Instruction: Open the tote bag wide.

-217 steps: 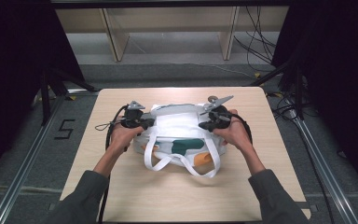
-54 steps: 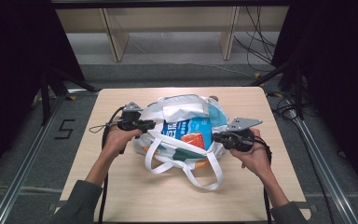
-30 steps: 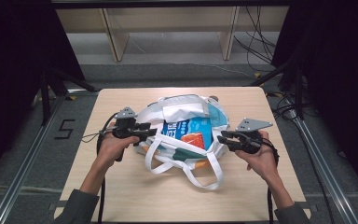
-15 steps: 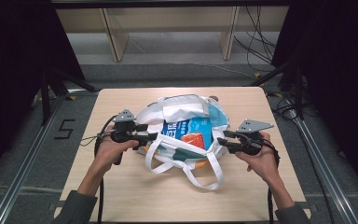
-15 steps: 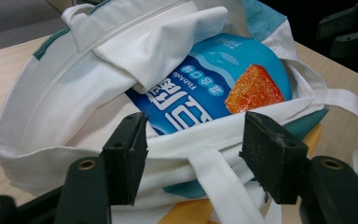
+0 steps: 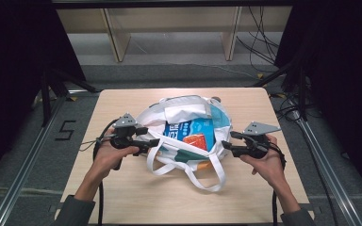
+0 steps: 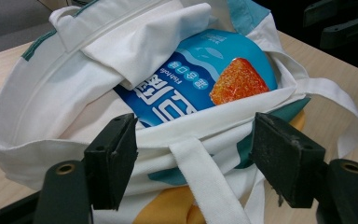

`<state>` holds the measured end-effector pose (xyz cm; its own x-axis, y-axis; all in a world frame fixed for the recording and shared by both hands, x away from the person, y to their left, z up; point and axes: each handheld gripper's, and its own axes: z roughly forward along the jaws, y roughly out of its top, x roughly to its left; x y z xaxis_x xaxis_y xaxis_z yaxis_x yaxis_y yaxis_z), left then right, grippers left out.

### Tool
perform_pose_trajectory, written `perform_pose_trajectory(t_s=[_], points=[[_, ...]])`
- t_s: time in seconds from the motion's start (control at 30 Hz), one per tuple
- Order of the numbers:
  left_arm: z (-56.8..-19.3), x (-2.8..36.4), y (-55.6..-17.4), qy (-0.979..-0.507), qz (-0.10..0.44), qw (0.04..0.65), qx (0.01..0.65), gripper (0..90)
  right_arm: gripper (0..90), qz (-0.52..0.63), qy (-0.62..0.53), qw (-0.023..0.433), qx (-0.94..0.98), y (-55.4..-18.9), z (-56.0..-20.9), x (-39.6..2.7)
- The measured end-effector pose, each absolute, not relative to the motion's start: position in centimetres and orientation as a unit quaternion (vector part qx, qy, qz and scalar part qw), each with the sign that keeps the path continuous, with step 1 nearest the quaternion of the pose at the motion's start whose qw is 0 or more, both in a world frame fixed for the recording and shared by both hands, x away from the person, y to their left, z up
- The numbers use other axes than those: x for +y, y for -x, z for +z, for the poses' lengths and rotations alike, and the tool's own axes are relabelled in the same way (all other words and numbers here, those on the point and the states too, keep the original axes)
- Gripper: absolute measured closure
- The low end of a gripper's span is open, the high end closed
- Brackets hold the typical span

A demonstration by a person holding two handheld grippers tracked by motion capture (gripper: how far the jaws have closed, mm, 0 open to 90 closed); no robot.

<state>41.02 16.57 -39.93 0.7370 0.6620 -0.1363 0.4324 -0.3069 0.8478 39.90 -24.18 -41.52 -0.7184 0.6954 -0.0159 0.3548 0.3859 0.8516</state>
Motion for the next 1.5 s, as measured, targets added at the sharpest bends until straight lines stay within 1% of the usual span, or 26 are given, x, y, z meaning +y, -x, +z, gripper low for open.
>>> perform_pose_trajectory(t_s=[0.07,0.1,0.17,0.2,0.23,0.3,0.37,0.4,0.53,0.57,0.6,0.63,0.73,0.8,0.87,0.9,0.93,1.0,1.1,1.17,1.2,1.27,1.33,1.47,1.5], points=[[-39.9,16.6,-40.9,-0.799,0.119,0.480,0.341,30.5,46.4,0.455,-0.332,0.191,0.804,-39.7,-41.6,-24.1],[-39.9,16.6,-40.7,-0.798,0.125,0.480,0.343,30.2,46.1,0.450,-0.344,0.181,0.804,-39.5,-41.6,-24.1],[-39.9,16.7,-40.6,-0.800,0.122,0.477,0.342,29.4,45.6,0.453,-0.327,0.196,0.806,-39.7,-41.7,-24.4],[-40.0,16.7,-40.5,-0.800,0.122,0.477,0.342,29.1,45.2,0.451,-0.345,0.182,0.803,-39.3,-41.6,-24.3],[-40.0,16.7,-40.4,-0.801,0.121,0.478,0.340,29.0,45.0,0.453,-0.334,0.191,0.804,-39.4,-41.7,-24.4],[-40.1,16.7,-40.3,-0.802,0.123,0.477,0.338,29.0,44.0,0.449,-0.332,0.192,0.807,-39.4,-41.7,-24.6],[-40.1,16.7,-40.1,-0.803,0.125,0.476,0.338,28.8,42.9,0.449,-0.347,0.183,0.803,-39.0,-41.7,-24.5],[-40.1,16.7,-40.0,-0.803,0.126,0.475,0.336,28.8,42.6,0.451,-0.334,0.194,0.805,-39.2,-41.8,-24.7],[-40.0,16.7,-39.6,-0.805,0.119,0.476,0.334,27.7,40.6,0.451,-0.346,0.188,0.801,-38.9,-41.9,-24.8],[-40.0,16.8,-39.4,-0.804,0.123,0.477,0.333,27.4,40.4,0.451,-0.336,0.199,0.802,-39.0,-41.9,-25.0],[-40.0,16.9,-39.4,-0.806,0.120,0.477,0.330,27.3,40.3,0.452,-0.338,0.195,0.802,-38.9,-41.9,-25.0],[-39.9,16.9,-39.3,-0.807,0.123,0.474,0.330,27.2,40.1,0.446,-0.350,0.182,0.803,-38.6,-41.9,-25.0],[-40.0,17.2,-39.0,-0.805,0.123,0.477,0.331,26.6,39.5,0.451,-0.344,0.191,0.801,-38.7,-42.1,-25.1],[-40.2,17.3,-38.9,-0.804,0.129,0.478,0.331,26.6,39.3,0.448,-0.356,0.181,0.800,-38.3,-42.1,-25.0],[-40.2,17.6,-38.9,-0.806,0.124,0.476,0.330,26.4,39.2,0.452,-0.342,0.196,0.800,-38.5,-42.3,-25.1],[-40.3,17.6,-38.7,-0.802,0.121,0.476,0.339,26.4,39.1,0.448,-0.346,0.187,0.803,-38.4,-42.2,-25.1],[-40.4,17.6,-38.6,-0.801,0.127,0.478,0.338,26.3,39.0,0.451,-0.338,0.193,0.803,-38.5,-42.3,-25.2],[-40.4,17.8,-38.5,-0.802,0.124,0.476,0.338,26.2,38.9,0.446,-0.351,0.183,0.802,-38.1,-42.3,-25.2],[-40.6,17.8,-38.2,-0.800,0.120,0.480,0.340,26.1,38.5,0.451,-0.346,0.192,0.800,-38.1,-42.4,-25.2],[-40.6,17.8,-38.1,-0.801,0.122,0.479,0.339,26.0,38.3,0.447,-0.359,0.180,0.799,-37.8,-42.4,-25.2],[-40.6,17.8,-37.9,-0.801,0.122,0.478,0.339,26.0,38.0,0.450,-0.347,0.189,0.801,-37.9,-42.5,-25.2],[-40.8,17.7,-37.7,-0.800,0.124,0.478,0.340,25.5,37.6,0.448,-0.353,0.182,0.801,-37.6,-42.5,-25.3],[-40.9,17.7,-37.5,-0.799,0.123,0.480,0.341,24.9,37.2,0.449,-0.344,0.193,0.802,-37.6,-42.6,-25.4],[-41.1,17.8,-36.9,-0.801,0.119,0.477,0.342,23.6,36.3,0.449,-0.351,0.183,0.801,-37.1,-42.7,-25.4],[-41.2,17.8,-36.8,-0.799,0.117,0.481,0.341,23.3,36.1,0.450,-0.343,0.195,0.802,-37.2,-42.7,-25.5]])
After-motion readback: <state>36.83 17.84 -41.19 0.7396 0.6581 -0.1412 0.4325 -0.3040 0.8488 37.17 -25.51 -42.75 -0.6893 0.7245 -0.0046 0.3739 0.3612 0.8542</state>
